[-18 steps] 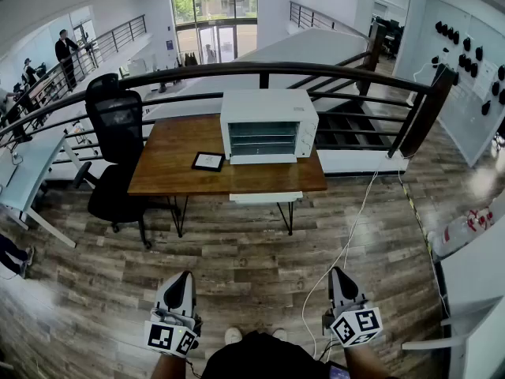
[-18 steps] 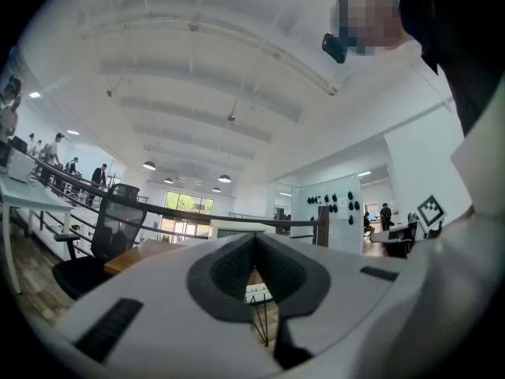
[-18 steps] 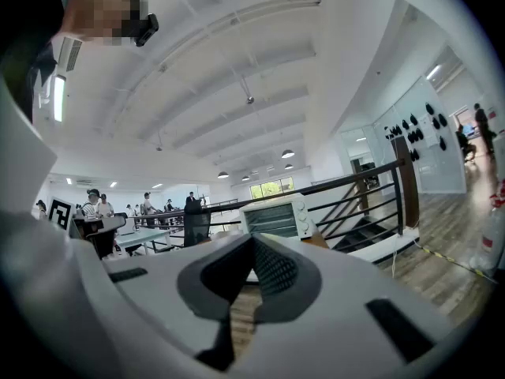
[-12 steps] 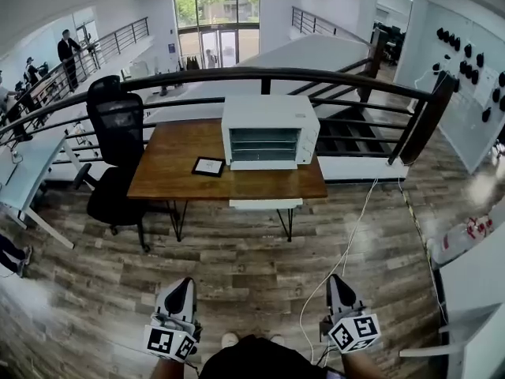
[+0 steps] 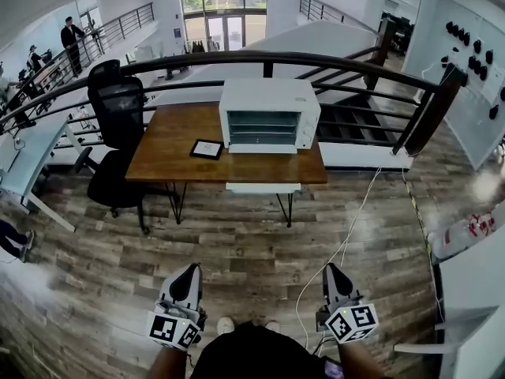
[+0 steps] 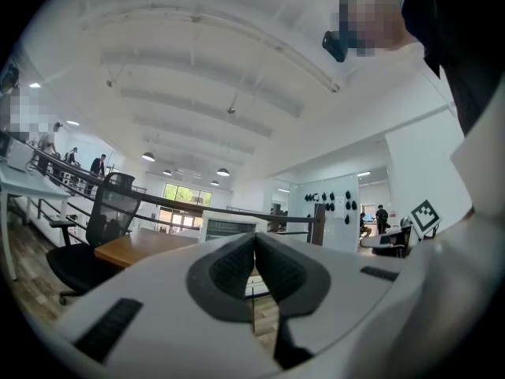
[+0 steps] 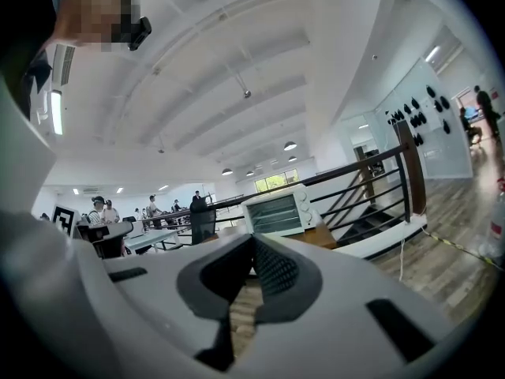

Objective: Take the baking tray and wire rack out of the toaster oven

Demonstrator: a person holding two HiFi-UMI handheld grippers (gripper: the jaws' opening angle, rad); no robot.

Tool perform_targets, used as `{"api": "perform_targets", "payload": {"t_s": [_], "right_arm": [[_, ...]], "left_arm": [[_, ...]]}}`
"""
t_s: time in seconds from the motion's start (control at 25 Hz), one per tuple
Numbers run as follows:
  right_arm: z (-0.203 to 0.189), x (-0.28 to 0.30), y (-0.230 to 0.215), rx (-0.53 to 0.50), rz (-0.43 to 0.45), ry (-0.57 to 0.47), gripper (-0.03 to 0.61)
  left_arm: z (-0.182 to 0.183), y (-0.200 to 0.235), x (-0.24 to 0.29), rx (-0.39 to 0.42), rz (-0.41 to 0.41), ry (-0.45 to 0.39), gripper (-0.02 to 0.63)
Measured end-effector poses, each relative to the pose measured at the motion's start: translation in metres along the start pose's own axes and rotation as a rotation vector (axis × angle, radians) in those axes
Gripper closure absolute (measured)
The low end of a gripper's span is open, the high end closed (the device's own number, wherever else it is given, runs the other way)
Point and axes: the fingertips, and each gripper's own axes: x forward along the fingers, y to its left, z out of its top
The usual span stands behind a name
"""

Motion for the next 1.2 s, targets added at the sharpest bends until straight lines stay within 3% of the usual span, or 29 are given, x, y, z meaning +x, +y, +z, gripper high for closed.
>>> {"api": "perform_targets", "payload": {"t_s": [0.12, 0.24, 0.28, 0.32, 0.36, 0.48, 0.64, 0.8, 0.96, 1.2], "right_arm": [[0.008, -0.003, -0.003, -0.026, 0.032, -0.012, 0.576], [0.019, -0.01, 0.0, -0.059, 0.068, -0.046, 0.449], [0.022, -0.013, 0.0, -0.07, 0.074, -0.06, 0.406], [0.024, -0.016, 0.0, -0.079, 0.076, -0.074, 0.375], [0.026, -0.018, -0.001, -0.083, 0.077, -0.085, 0.369], [0.028, -0.023, -0.005, -0.067, 0.094, -0.108, 0.314], [0.027, -0.024, -0.008, -0.088, 0.133, -0.104, 0.31], [0.019, -0.021, -0.005, -0.103, 0.153, -0.072, 0.31], [0.019, -0.014, -0.02, -0.156, 0.124, -0.053, 0.31], [0.029, 0.018, -0.043, -0.144, 0.056, -0.042, 0.315]], "left_arm": [[-0.001, -0.016, 0.006, -0.019, -0.004, 0.002, 0.601], [-0.001, -0.035, 0.009, -0.042, -0.012, -0.009, 0.595], [-0.001, -0.041, 0.01, -0.047, -0.013, -0.013, 0.558], [-0.002, -0.047, 0.011, -0.051, -0.011, -0.015, 0.465], [-0.003, -0.053, 0.012, -0.051, -0.003, -0.016, 0.414], [-0.004, -0.068, 0.014, -0.036, 0.021, -0.016, 0.355], [-0.008, -0.092, 0.011, -0.03, 0.017, -0.003, 0.322], [-0.022, -0.088, 0.003, -0.05, 0.056, 0.048, 0.322], [-0.027, -0.076, 0.015, -0.06, 0.056, 0.063, 0.319], [-0.028, -0.05, 0.067, -0.067, 0.023, 0.055, 0.318]]}}
